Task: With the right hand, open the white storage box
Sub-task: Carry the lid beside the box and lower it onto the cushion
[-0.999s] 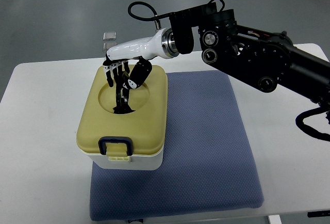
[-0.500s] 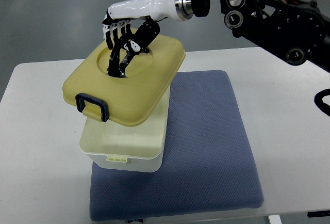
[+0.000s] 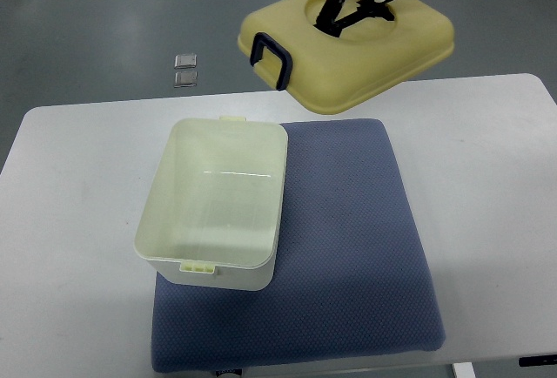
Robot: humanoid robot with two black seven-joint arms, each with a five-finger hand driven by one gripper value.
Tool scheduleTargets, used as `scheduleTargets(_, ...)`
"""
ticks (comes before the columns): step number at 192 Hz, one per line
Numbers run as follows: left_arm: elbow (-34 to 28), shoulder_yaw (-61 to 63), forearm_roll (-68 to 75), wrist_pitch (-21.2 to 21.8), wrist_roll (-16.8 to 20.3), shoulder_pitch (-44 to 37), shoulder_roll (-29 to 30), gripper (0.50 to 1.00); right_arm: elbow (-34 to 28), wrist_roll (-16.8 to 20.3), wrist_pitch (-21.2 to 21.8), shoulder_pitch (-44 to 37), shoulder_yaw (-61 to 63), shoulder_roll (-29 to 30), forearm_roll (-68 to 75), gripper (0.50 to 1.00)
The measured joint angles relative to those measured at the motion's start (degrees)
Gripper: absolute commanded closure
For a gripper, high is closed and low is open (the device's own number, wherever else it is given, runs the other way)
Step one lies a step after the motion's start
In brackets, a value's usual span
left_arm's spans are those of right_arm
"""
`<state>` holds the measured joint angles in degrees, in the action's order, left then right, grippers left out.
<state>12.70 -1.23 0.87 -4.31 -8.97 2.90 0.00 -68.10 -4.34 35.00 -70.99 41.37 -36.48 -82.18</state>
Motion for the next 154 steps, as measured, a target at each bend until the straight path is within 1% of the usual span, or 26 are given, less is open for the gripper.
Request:
scheduleTargets(35, 0.1, 0.0, 0.0, 0.0, 0.0, 0.0, 0.0, 0.5, 0.1, -0.5, 0.0, 5.7, -0.2, -6.1, 0.0, 1.0)
scheduleTargets(68, 0.1, 0.0, 0.0, 0.0, 0.0, 0.0, 0.0, 0.5, 0.4, -0.9, 0.0, 10.5, -0.5, -8.8, 0.0, 1.0)
scheduleTargets(116, 0.0, 0.1, 0.0, 0.0, 0.0, 0.0, 0.0, 0.5, 0.9, -1.4, 0.0, 15.4, -0.9, -9.1, -0.3, 1.0)
scheduleTargets(154, 0.1, 0.1, 0.0, 0.0, 0.0, 0.0, 0.0, 0.5, 1.0, -1.5, 0.0, 19.6, -1.2, -6.3, -0.8, 1.0)
